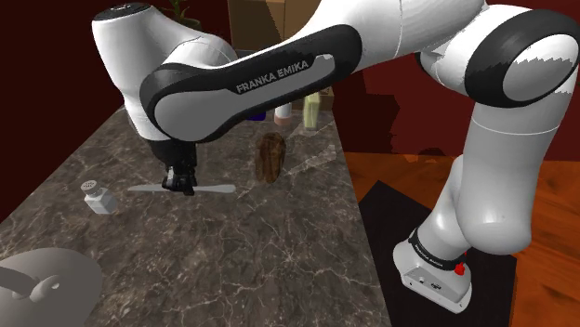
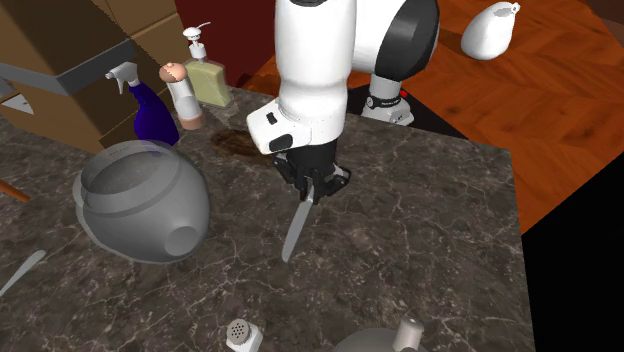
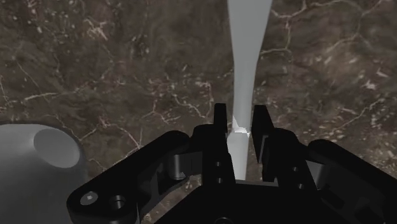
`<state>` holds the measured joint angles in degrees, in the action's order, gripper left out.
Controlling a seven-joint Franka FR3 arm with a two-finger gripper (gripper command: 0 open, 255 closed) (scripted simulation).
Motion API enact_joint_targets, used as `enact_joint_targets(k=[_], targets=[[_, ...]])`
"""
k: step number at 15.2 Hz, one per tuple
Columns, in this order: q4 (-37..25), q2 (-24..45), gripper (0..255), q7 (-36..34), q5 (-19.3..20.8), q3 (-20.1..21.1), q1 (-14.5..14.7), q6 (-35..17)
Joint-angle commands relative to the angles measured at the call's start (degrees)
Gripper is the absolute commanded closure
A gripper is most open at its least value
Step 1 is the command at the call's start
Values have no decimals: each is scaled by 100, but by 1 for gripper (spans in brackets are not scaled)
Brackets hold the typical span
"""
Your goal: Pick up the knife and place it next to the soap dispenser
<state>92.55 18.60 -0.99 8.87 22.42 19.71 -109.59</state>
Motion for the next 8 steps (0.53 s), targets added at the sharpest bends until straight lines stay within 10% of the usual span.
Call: enact_joint_targets(k=[1,8], targets=[[-121,-29,255,10,-17,9,5,150],[-591,-81,255,49,-53,28,26,665]])
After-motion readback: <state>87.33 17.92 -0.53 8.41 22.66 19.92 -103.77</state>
